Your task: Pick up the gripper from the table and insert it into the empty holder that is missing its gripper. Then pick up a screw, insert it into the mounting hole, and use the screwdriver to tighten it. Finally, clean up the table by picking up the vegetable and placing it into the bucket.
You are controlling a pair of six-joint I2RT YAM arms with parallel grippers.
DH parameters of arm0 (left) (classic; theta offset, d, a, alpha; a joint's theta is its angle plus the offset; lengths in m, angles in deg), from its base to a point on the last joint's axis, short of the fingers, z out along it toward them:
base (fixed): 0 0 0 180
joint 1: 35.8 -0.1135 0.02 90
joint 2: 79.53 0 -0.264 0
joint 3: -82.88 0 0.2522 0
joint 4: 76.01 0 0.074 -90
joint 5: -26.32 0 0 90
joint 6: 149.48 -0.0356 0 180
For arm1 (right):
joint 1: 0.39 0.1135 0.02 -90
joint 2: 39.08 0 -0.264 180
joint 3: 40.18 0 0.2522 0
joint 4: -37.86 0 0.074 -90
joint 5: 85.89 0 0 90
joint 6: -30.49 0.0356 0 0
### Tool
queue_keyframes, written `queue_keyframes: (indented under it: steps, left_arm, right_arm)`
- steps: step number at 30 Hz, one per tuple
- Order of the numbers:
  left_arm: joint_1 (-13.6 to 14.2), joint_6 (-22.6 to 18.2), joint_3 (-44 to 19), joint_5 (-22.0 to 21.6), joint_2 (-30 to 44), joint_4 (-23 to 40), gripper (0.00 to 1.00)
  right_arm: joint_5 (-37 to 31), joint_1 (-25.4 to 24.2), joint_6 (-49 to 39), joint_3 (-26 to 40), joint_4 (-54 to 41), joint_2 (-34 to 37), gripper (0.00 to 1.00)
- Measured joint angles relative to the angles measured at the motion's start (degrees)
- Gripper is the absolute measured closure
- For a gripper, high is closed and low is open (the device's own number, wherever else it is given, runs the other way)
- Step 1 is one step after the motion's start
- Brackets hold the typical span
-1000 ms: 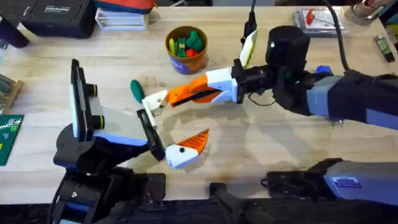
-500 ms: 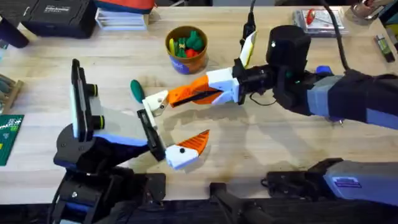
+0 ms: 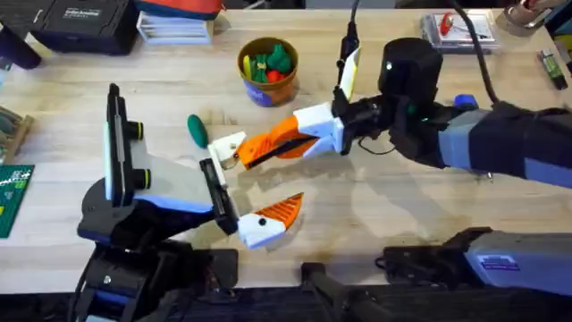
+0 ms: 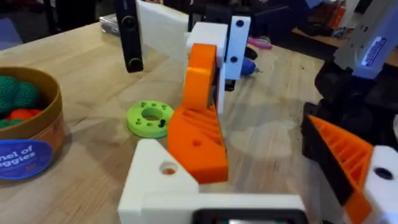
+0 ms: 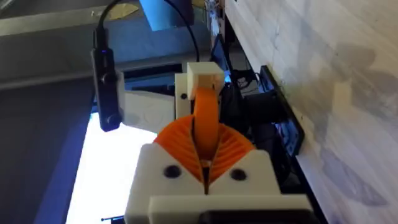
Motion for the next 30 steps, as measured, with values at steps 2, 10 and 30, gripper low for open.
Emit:
queue_keyframes:
  steps: [2, 10, 30]
  left_arm:
    - [-0.1, 0.0, 0.0, -0.4, 0.0, 0.3, 0.015]
    - [-0.6, 0.4, 0.0, -2.9, 0.0, 0.6, 0.015]
    - [-0.9, 2.7, 0.0, -5.3, 0.0, 0.5, 0.015]
  right_arm:
    - [-1.8, 1.0, 0.0, 0.0, 0.0, 0.0, 0.995]
    - [-9.1, 3.3, 0.4, 0.0, 0.5, 0.0, 0.995]
    - [-26.2, 10.1, 2.8, 0.0, 1.6, -0.6, 0.995]
